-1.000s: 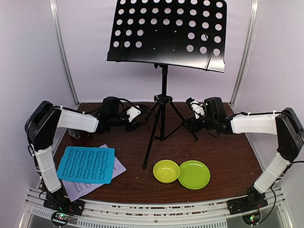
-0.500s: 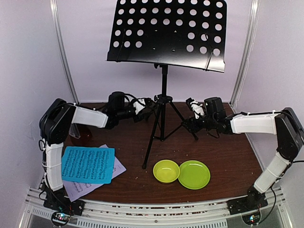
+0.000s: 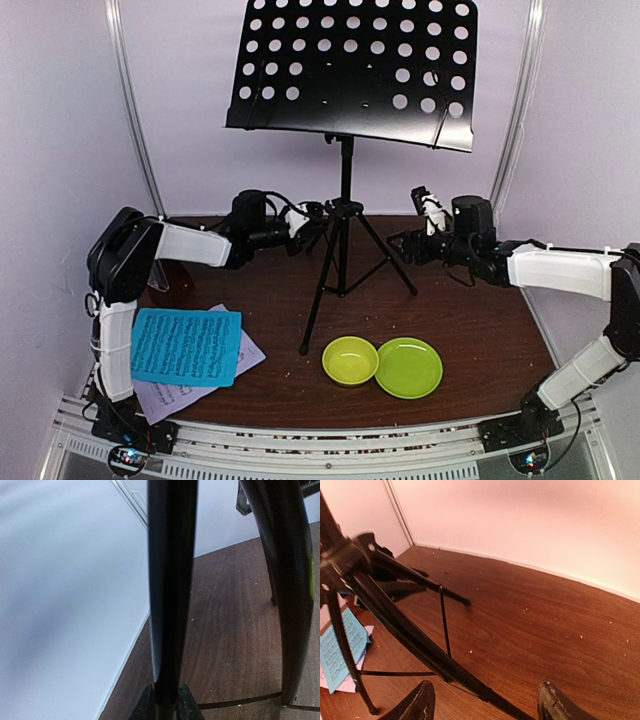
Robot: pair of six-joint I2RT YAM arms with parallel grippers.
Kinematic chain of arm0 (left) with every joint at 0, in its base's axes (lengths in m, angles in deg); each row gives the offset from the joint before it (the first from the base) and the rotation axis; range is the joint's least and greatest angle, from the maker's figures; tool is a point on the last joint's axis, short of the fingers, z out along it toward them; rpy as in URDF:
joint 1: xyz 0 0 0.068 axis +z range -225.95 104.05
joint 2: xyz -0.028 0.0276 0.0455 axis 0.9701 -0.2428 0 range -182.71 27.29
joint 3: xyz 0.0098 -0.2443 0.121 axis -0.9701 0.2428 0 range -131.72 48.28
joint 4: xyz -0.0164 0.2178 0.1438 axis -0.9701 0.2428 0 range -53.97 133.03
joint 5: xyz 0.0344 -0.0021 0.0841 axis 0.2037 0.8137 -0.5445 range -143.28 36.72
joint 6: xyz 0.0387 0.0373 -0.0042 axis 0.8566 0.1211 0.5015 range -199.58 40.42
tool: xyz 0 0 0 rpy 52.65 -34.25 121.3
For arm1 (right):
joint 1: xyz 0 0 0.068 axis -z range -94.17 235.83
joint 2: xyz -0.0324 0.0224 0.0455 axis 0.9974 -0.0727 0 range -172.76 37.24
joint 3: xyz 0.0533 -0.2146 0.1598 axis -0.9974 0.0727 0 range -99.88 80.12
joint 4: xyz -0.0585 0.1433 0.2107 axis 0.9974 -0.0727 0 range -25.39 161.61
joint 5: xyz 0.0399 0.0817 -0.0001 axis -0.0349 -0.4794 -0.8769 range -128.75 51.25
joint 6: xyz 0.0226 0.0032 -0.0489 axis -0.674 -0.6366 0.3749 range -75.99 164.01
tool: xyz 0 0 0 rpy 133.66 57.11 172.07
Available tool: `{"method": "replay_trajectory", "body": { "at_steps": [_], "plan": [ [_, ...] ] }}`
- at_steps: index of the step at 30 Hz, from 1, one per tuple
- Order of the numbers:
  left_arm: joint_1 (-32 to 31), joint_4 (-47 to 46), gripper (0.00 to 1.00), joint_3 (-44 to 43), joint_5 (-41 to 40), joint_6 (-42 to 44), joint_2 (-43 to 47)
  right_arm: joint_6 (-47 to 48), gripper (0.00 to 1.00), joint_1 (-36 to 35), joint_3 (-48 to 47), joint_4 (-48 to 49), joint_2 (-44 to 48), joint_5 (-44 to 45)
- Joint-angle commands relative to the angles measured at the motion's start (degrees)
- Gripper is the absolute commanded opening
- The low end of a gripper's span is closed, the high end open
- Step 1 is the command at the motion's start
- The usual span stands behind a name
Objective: Set up the instrument practice props
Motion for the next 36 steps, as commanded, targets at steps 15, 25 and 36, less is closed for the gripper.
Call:
{"method": "replay_trajectory", "body": {
  "at_steps": [15, 25, 36],
  "plan": [
    [1.4, -8.3, 0.00, 9.9, -2.3, -1.1, 7.6, -13.7, 0.73, -2.4, 5.2, 3.4, 14.6, -0.8],
    [2.0, -9.7, 0.45, 22.7, -10.8, -3.3, 18.8, -16.9, 0.75, -8.9, 4.4, 1.7, 17.1, -0.2],
    [-5.4, 18.5, 0.56, 41.0, -35.0, -28.2, 46.9, -21.7, 0.75, -15.4, 2.0, -1.0, 17.6, -1.3]
  ]
}}
